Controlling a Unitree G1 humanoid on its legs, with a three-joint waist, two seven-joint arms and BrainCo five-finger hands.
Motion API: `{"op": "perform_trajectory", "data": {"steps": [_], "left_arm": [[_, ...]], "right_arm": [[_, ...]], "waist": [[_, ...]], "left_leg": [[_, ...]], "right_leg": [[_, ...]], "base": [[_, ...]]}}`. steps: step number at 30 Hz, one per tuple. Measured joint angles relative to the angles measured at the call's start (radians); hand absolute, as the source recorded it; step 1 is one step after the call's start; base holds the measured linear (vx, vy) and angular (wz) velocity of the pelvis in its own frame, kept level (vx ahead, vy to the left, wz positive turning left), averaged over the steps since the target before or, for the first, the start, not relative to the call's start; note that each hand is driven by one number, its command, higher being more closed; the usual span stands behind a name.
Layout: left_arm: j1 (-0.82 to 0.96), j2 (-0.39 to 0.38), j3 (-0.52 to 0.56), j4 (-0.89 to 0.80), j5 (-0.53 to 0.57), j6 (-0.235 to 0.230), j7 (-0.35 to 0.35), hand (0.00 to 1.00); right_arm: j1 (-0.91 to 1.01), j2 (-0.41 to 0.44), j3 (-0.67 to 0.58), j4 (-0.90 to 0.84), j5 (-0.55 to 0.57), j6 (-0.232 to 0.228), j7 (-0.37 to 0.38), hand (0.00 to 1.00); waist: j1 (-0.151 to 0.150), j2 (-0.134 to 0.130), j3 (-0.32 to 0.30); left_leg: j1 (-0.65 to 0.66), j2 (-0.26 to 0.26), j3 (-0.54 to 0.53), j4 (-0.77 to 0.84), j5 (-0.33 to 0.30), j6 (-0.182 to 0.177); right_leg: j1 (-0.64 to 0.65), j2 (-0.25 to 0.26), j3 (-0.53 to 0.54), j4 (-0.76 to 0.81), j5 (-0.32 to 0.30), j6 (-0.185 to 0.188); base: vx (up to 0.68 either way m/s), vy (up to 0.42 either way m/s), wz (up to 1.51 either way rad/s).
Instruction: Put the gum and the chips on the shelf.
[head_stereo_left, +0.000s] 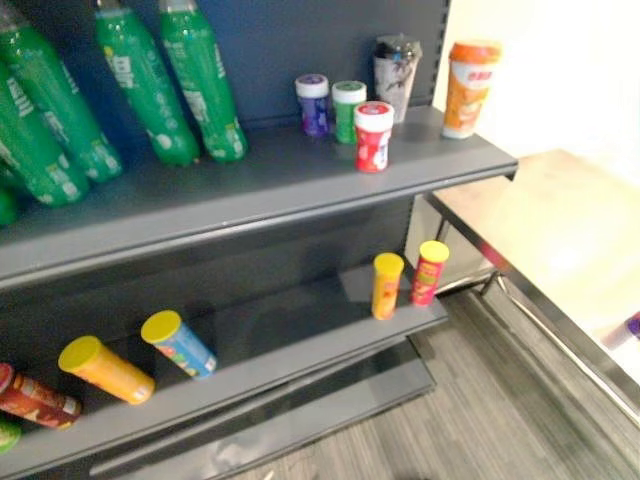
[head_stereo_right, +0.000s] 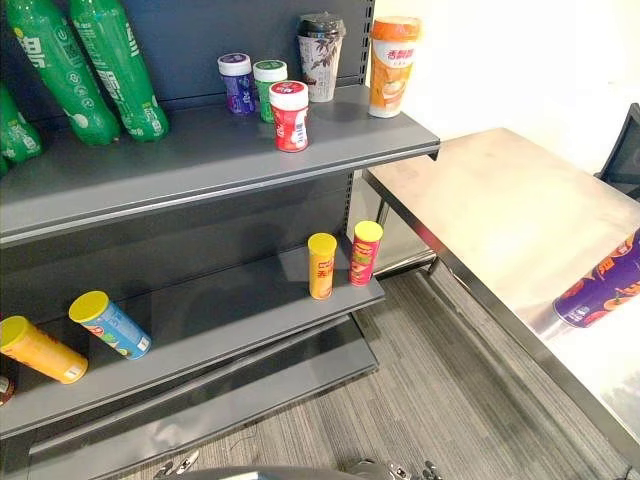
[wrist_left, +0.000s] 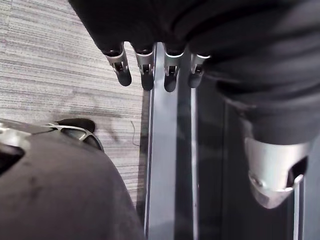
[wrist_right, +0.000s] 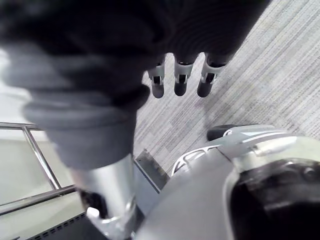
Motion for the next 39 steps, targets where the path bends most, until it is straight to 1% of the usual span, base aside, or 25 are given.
{"op": "perform_trajectory", "data": {"steps": [4,7,8,9,10,11,12,13,15,16,17,18,19,20,21,22,23,25,27,28,29,30,33,36,39], "left_arm": [[-0.008,0.022,-0.031,-0.008,0.005,-0.010,0.016,0.00],[-0.007,0.037,-0.054,-0.020,0.005,-0.006,0.031,0.00],[-0.007,0.044,-0.067,-0.021,0.014,-0.005,0.031,0.00],[-0.008,0.044,-0.067,-0.022,0.026,-0.005,0.030,0.00],[-0.008,0.037,-0.065,-0.028,0.036,0.000,0.030,0.00],[-0.006,0.031,-0.064,-0.035,0.037,0.004,0.031,0.00],[-0.005,0.028,-0.063,-0.041,0.037,0.003,0.032,0.00],[-0.002,0.027,-0.055,-0.053,0.036,0.003,0.035,0.00],[-0.003,0.030,-0.046,-0.063,0.034,0.003,0.042,0.00],[0.001,0.024,-0.033,-0.066,0.034,0.001,0.043,0.00],[0.003,0.021,-0.023,-0.066,0.034,0.001,0.044,0.00],[0.002,0.022,-0.002,-0.066,0.034,0.001,0.048,0.00],[-0.003,0.015,0.027,-0.067,0.034,0.001,0.057,0.00],[-0.002,0.007,0.034,-0.070,0.034,0.000,0.060,0.00],[-0.002,-0.006,0.037,-0.070,0.035,-0.005,0.064,0.00],[-0.005,-0.013,0.044,-0.070,0.036,-0.007,0.065,0.00],[-0.006,-0.017,0.045,-0.071,0.036,-0.008,0.065,0.00],[-0.010,-0.017,0.053,-0.071,0.035,-0.008,0.064,0.00],[-0.010,-0.017,0.052,-0.071,0.035,-0.008,0.064,0.00],[-0.010,-0.016,0.050,-0.070,0.034,-0.007,0.063,0.00],[-0.010,-0.016,0.050,-0.070,0.034,-0.007,0.063,0.00],[-0.010,-0.017,0.050,-0.070,0.034,-0.006,0.062,0.00],[-0.006,-0.016,0.045,-0.067,0.034,-0.006,0.061,0.00],[-0.007,-0.012,0.028,-0.066,0.035,-0.006,0.061,0.00],[-0.009,-0.004,0.012,-0.066,0.037,-0.007,0.055,0.00]], "right_arm": [[-0.008,0.025,-0.028,-0.025,0.028,-0.013,-0.019,0.00],[-0.001,0.035,-0.041,-0.051,0.039,-0.020,-0.025,0.00],[0.006,0.037,-0.041,-0.060,0.040,-0.020,-0.025,0.00],[0.010,0.037,-0.041,-0.070,0.040,-0.020,-0.025,0.00],[0.010,0.034,-0.041,-0.098,0.041,-0.023,-0.023,0.00],[0.005,0.034,-0.041,-0.116,0.041,-0.028,-0.021,0.00],[-0.002,0.034,-0.041,-0.121,0.041,-0.036,-0.019,0.00],[-0.015,0.037,-0.041,-0.124,0.041,-0.041,-0.012,0.00],[-0.006,0.036,-0.047,-0.119,0.042,-0.049,0.004,0.00],[-0.008,0.036,-0.050,-0.116,0.047,-0.061,0.011,0.00],[-0.015,0.037,-0.050,-0.116,0.058,-0.065,0.015,0.00],[-0.034,0.039,-0.046,-0.115,0.068,-0.068,0.023,0.00],[-0.053,0.037,-0.036,-0.118,0.071,-0.083,0.027,0.00],[-0.058,0.035,-0.031,-0.119,0.072,-0.091,0.028,0.00],[-0.059,0.032,-0.021,-0.118,0.081,-0.095,0.031,0.00],[-0.060,0.035,-0.017,-0.118,0.082,-0.095,0.036,0.00],[-0.061,0.037,-0.014,-0.118,0.082,-0.095,0.040,0.00],[-0.064,0.034,0.009,-0.119,0.079,-0.092,0.045,0.00],[-0.068,0.035,0.024,-0.119,0.077,-0.080,0.046,0.00],[-0.066,0.035,0.031,-0.119,0.076,-0.073,0.045,0.00],[-0.065,0.035,0.030,-0.118,0.076,-0.068,0.044,0.00],[-0.066,0.032,0.029,-0.118,0.073,-0.056,0.040,0.00],[-0.061,0.029,0.025,-0.118,0.060,-0.050,0.021,0.00],[-0.059,0.029,0.015,-0.117,0.060,-0.050,0.001,0.00],[-0.053,0.033,-0.002,-0.115,0.060,-0.050,-0.013,0.00]], "waist": [[-0.001,-0.015,0.026],[-0.001,-0.021,0.039],[-0.003,-0.024,0.040],[-0.003,-0.022,0.042],[-0.001,-0.007,0.050],[0.000,0.015,0.055],[0.000,0.025,0.065],[-0.003,0.013,0.078],[0.001,0.005,0.077],[0.003,0.005,0.077],[0.005,0.002,0.075],[0.008,-0.015,0.077],[0.013,-0.009,0.080],[0.017,0.000,0.083],[0.015,0.014,0.082],[0.014,0.020,0.078],[0.014,0.017,0.078],[0.015,0.012,0.078],[0.016,0.009,0.076],[0.015,0.004,0.075],[0.014,0.002,0.074],[0.012,0.003,0.074],[0.004,-0.004,0.076],[0.000,-0.004,0.076],[-0.001,0.004,0.071]], "left_leg": [[-0.036,-0.001,0.027,0.121,-0.073,0.013],[-0.030,-0.009,0.059,0.130,-0.097,0.024],[-0.028,-0.009,0.077,0.131,-0.105,0.028],[-0.028,-0.006,0.086,0.133,-0.107,0.030],[-0.029,0.017,0.131,0.146,-0.109,0.034],[-0.031,0.039,0.164,0.147,-0.106,0.040],[-0.030,0.051,0.188,0.146,-0.106,0.045],[-0.029,0.060,0.218,0.147,-0.107,0.046],[-0.025,0.080,0.250,0.150,-0.106,0.045],[-0.022,0.091,0.283,0.158,-0.104,0.042],[-0.021,0.093,0.302,0.162,-0.104,0.041],[-0.020,0.089,0.340,0.186,-0.104,0.042],[-0.029,0.105,0.369,0.221,-0.104,0.042],[-0.031,0.117,0.378,0.236,-0.103,0.042],[-0.031,0.129,0.383,0.232,-0.094,0.040],[-0.029,0.133,0.396,0.228,-0.084,0.027],[-0.028,0.133,0.407,0.231,-0.082,0.024],[-0.030,0.136,0.435,0.238,-0.071,0.006],[-0.031,0.139,0.436,0.238,-0.063,-0.004],[-0.031,0.138,0.435,0.239,-0.060,-0.010],[-0.031,0.137,0.435,0.239,-0.059,-0.012],[-0.031,0.139,0.432,0.239,-0.057,-0.015],[-0.032,0.149,0.425,0.234,-0.054,-0.021],[-0.038,0.152,0.400,0.228,-0.055,-0.022],[-0.057,0.153,0.400,0.217,-0.067,-0.021]], "right_leg": [[-0.034,-0.034,0.034,0.056,-0.010,0.009],[-0.050,-0.048,0.056,0.085,0.001,0.024],[-0.066,-0.052,0.051,0.105,0.014,0.022],[-0.074,-0.050,0.044,0.111,0.029,0.014],[-0.099,-0.026,0.013,0.106,0.101,-0.030],[-0.107,-0.008,-0.003,0.084,0.151,-0.053],[-0.111,-0.003,-0.020,0.092,0.156,-0.073],[-0.151,-0.032,-0.088,0.257,0.081,-0.116],[-0.145,-0.074,-0.172,0.428,0.005,-0.133],[-0.117,-0.096,-0.212,0.476,0.002,-0.134],[-0.108,-0.109,-0.223,0.483,0.004,-0.135],[-0.084,-0.119,-0.229,0.450,0.016,-0.127],[-0.073,-0.083,-0.261,0.391,0.014,-0.136],[-0.064,-0.061,-0.263,0.352,0.015,-0.136],[-0.045,-0.033,-0.259,0.280,0.014,-0.135],[-0.041,-0.014,-0.255,0.230,0.006,-0.124],[-0.041,-0.009,-0.254,0.212,-0.001,-0.118],[-0.031,0.023,-0.242,0.130,-0.011,-0.110],[-0.022,0.047,-0.220,0.075,-0.015,-0.105],[-0.010,0.058,-0.213,0.039,-0.025,-0.092],[-0.005,0.063,-0.208,0.021,-0.029,-0.090],[0.006,0.078,-0.199,-0.012,-0.030,-0.091],[0.006,0.099,-0.191,-0.028,-0.035,-0.097],[-0.003,0.105,-0.192,-0.030,-0.038,-0.092],[-0.026,0.104,-0.189,-0.030,-0.036,-0.094]], "base": [[0.04,0.038,-0.19],[0.00,0.076,-0.31],[-0.02,0.056,-0.28],[-0.01,0.082,-0.49],[-0.01,0.086,-0.71],[-0.01,0.095,-0.80],[-0.06,0.060,-0.72],[-0.06,0.037,-0.53],[0.00,-0.012,-0.58],[0.06,-0.056,-0.70],[0.09,-0.107,-0.98],[0.05,-0.156,-1.22],[0.04,-0.171,-1.22],[-0.02,-0.197,-1.08],[-0.01,-0.202,-0.81],[0.00,-0.210,-0.71],[0.02,-0.212,-0.57],[-0.02,-0.188,-0.51],[-0.09,-0.165,-0.40],[-0.12,-0.148,-0.27],[-0.16,-0.126,-0.17],[-0.15,-0.095,-0.13],[-0.22,-0.087,-0.06],[-0.18,-0.033,0.01],[-0.15,0.014,-0.05]]}}
